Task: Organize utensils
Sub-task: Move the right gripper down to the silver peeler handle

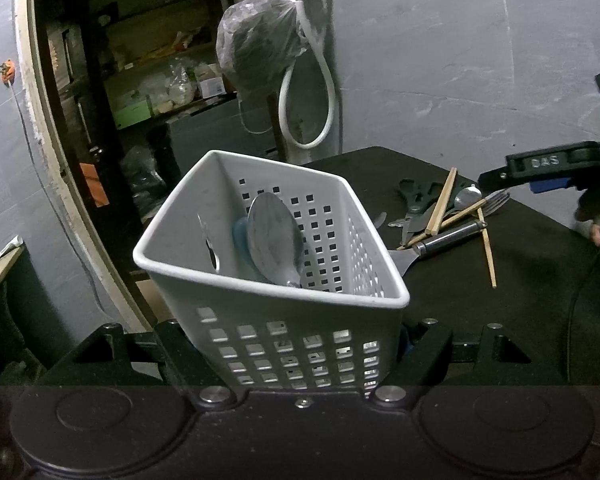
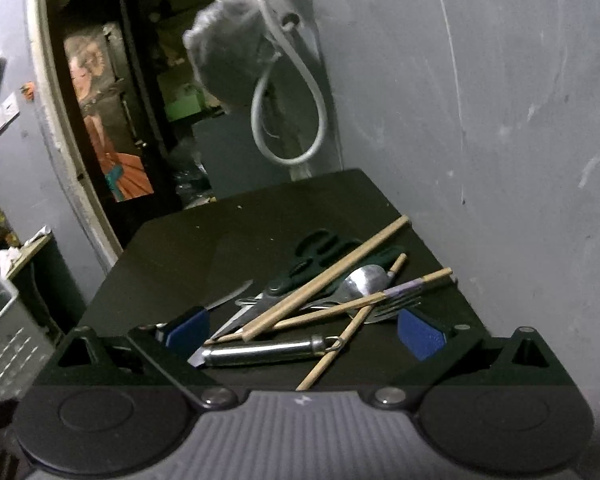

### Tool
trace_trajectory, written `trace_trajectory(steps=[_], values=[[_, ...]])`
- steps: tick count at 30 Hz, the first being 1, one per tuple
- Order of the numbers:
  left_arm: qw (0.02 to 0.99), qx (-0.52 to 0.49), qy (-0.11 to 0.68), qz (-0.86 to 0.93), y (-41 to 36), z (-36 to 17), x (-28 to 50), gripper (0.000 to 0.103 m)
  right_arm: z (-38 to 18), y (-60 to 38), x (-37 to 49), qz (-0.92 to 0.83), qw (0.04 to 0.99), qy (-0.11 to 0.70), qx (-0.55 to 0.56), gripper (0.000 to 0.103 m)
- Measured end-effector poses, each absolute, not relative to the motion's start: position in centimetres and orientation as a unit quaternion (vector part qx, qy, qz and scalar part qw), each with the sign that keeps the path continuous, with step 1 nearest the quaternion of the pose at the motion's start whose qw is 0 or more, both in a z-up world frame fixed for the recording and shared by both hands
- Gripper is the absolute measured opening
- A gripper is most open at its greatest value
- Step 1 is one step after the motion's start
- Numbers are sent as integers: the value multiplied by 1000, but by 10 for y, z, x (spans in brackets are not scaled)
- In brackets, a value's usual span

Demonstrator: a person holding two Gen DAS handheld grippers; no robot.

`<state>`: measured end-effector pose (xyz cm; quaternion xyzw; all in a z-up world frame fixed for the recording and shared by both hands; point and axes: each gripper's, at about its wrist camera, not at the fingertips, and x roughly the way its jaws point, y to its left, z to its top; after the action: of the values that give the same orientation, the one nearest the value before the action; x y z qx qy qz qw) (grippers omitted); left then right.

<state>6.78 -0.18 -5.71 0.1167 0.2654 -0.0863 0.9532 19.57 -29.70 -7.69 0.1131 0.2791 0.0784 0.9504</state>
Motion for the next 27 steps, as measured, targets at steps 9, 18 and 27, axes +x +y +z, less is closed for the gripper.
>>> trace_trajectory(steps=[9, 18, 27], values=[[954, 112, 271, -67, -7, -57, 68, 81, -91, -290, 235, 105, 941, 296, 129, 97], [954, 110, 274, -60, -10, -55, 69, 81, -110, -284, 237, 97, 929, 325, 148, 94], [954, 111, 273, -61, -10, -56, 68, 81, -102, -268, 235, 128, 930, 318, 135, 93]])
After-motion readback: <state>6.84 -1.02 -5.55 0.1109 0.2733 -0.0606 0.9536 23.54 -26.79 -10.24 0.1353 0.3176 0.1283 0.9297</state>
